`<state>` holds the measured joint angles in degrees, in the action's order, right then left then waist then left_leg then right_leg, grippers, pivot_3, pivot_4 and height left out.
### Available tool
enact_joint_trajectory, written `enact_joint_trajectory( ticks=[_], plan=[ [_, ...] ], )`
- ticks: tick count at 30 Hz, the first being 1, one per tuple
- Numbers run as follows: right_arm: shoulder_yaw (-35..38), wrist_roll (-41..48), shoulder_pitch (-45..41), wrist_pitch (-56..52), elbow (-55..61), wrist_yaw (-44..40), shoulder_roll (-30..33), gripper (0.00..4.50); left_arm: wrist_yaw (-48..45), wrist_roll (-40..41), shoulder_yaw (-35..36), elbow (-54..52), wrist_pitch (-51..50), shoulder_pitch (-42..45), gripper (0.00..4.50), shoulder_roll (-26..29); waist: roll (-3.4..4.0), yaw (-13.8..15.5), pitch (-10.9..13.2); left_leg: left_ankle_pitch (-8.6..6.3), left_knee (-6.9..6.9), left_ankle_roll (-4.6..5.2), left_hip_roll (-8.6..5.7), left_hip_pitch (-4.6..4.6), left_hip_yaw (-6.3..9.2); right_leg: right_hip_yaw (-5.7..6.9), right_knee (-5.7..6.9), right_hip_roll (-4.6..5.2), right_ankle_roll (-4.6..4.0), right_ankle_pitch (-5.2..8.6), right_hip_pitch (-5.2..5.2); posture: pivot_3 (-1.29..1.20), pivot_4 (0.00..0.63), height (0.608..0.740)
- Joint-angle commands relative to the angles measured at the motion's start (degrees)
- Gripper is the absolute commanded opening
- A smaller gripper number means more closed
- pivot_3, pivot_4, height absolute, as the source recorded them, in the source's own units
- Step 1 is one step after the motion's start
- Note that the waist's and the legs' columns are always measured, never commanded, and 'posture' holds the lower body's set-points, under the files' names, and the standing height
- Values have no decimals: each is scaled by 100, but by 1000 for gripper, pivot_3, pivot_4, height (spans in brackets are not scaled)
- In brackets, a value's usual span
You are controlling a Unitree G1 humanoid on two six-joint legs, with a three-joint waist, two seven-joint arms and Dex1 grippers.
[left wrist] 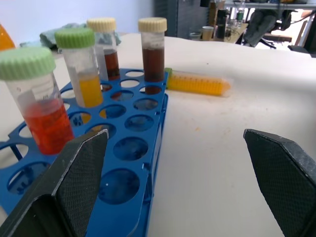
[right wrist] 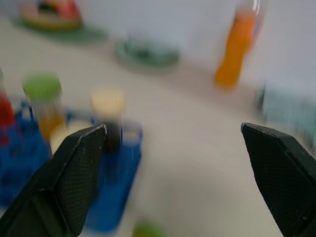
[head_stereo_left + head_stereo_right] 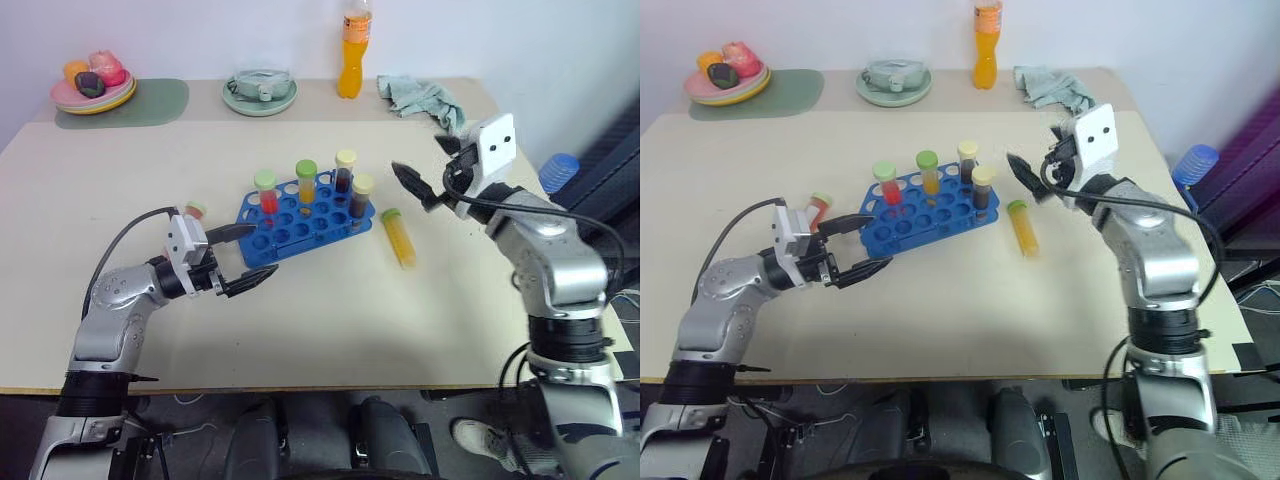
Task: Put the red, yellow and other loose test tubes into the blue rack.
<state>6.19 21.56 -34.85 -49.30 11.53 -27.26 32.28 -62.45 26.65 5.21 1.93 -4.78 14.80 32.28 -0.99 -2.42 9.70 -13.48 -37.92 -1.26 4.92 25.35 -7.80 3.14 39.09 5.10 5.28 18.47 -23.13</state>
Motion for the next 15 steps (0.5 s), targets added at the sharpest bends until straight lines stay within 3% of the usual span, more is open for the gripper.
enact_joint_trajectory(
  ticks=[1,7,15],
  plan=[
    [-53,257,-200,-1246,284,-28,322,4487,-66,-41,-33,6,196,85,4500,-56,0,5,0,-1,1,1,0,0,-1,0,0,0,0,0,-1,0,150,740],
    [-388,193,-142,-2041,-8,-3,460,4487,-84,-79,-84,35,226,122,4500,-163,-1,24,-1,-11,0,18,-2,3,-2,0,-5,1,0,0,0,0,150,740],
    [-692,229,-1185,-2950,-467,103,236,4487,-38,-97,-116,-14,225,81,4500,-175,-1,4,0,-3,1,6,-1,4,-4,0,-2,1,0,0,-5,0,150,740]
  ],
)
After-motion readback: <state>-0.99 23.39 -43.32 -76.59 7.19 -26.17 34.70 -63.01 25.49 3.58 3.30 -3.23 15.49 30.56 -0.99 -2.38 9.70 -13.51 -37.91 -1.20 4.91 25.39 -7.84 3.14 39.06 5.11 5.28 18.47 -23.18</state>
